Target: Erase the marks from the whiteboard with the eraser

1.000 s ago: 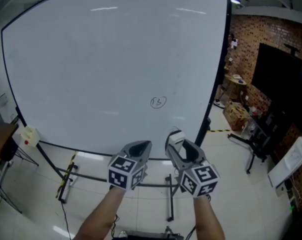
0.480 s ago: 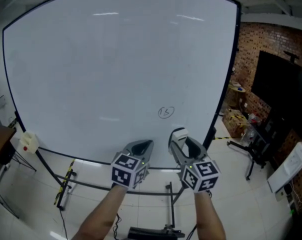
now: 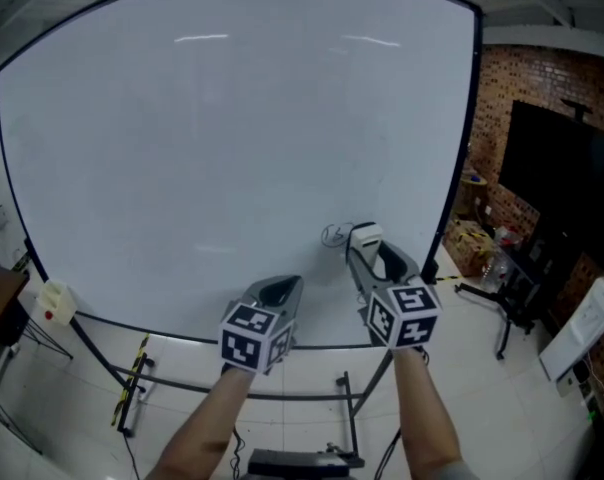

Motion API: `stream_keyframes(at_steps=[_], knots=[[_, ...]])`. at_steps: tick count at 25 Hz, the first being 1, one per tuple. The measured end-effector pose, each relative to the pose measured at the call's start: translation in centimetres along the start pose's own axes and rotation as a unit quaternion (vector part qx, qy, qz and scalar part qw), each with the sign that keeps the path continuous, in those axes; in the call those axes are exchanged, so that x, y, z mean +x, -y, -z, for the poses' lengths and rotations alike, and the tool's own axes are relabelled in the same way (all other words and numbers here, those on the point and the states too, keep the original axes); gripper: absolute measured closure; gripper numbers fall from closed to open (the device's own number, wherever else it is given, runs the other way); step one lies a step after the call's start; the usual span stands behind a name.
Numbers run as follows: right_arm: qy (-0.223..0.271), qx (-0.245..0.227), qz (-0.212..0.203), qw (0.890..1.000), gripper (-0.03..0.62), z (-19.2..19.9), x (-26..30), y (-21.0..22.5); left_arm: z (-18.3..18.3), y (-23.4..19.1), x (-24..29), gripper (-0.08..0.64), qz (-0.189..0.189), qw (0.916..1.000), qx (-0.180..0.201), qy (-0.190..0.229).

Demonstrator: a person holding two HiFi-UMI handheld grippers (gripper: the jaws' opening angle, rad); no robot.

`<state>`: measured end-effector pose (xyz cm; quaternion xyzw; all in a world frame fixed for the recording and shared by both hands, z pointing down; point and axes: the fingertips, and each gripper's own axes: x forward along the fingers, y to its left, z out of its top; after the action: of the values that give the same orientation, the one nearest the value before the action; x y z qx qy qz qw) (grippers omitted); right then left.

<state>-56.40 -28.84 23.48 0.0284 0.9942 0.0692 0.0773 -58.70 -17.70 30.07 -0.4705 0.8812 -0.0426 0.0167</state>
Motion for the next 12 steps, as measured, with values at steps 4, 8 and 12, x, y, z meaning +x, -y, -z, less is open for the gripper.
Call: stream_keyframes(at_steps=[4,8,12], knots=[[-0.003,-0.007,0.031,0.999,0.364,-0.5,1.3,1.4,-0.2,-0.8,0.3,0.566,-0.003,1.0000,0.003,0.001],[-0.006,-0.013,0.055,0.998,0.364,-1.0,2.3,1.9,-0.3,-1.3,0.6,0.566,-0.009,0.9999,0.005,-0.002],[-0.009,-0.025,0.076,0.997,0.364,-1.1,2.6,1.7,-0.1,-1.8,0.6,0.566,-0.009,1.0000,0.004,-0.001]])
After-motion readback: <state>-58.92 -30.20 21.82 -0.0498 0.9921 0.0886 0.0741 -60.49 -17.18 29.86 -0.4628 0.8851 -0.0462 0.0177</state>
